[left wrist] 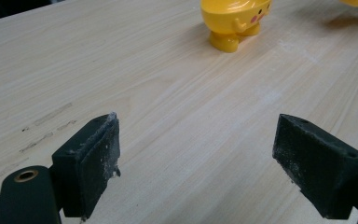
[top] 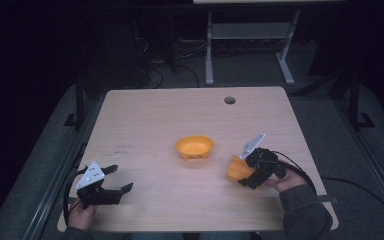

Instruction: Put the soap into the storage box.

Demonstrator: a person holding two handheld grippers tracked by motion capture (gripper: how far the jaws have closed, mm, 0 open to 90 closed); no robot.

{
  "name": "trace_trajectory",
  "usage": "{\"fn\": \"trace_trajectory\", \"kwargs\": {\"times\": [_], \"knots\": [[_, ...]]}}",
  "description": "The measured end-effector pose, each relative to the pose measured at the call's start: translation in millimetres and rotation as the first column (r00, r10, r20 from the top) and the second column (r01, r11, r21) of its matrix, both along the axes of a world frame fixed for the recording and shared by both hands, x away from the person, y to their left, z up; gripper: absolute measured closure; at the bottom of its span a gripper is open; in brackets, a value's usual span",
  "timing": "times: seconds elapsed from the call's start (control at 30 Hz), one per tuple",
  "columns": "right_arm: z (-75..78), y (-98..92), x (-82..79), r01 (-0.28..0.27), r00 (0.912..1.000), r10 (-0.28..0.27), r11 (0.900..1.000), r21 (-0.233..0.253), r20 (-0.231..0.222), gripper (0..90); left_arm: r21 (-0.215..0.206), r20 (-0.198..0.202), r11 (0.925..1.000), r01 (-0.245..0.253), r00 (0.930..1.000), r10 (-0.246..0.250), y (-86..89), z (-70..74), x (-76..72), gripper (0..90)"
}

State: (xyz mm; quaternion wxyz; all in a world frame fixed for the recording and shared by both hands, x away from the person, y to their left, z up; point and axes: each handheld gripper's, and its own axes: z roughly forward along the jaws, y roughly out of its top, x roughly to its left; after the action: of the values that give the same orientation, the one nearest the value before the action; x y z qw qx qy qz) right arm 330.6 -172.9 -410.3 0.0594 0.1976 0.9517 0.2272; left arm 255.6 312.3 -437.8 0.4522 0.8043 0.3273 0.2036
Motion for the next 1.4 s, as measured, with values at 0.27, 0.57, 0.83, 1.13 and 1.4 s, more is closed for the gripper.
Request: {"fn": "trace_trajectory", "kwargs": {"times": [0.27,0.57,0.83,1.13,1.4], "knots": [[9.7,7.6,10.9,-0.017,0.9998,0.017,1.000,0.010,0.010,20.5,-0.002,0.001,1.0000,0.000,1.0000,0.000,0.0,0.0,0.1,14.3],[15.9,18.9,22.0,-0.040,0.9991,0.040,0.999,0.010,0.013,20.5,-0.008,0.002,1.0000,-0.002,1.0000,0.002,0.5,0.3,0.0,14.3],[23.6,22.7,29.2,-0.048,0.9987,0.048,0.999,0.023,0.018,20.5,-0.005,0.002,1.0000,0.000,1.0000,0.000,0.3,0.3,0.4,14.3],[32.8,32.9,38.8,-0.068,0.9973,0.067,0.998,0.020,0.028,20.5,-0.008,0.004,1.0000,0.000,1.0000,0.000,0.5,0.3,0.4,14.3],[40.1,42.9,47.1,-0.090,0.9954,0.089,0.996,0.027,0.036,20.5,-0.010,0.005,1.0000,-0.001,1.0000,0.002,0.5,0.4,0.4,14.3]]}}
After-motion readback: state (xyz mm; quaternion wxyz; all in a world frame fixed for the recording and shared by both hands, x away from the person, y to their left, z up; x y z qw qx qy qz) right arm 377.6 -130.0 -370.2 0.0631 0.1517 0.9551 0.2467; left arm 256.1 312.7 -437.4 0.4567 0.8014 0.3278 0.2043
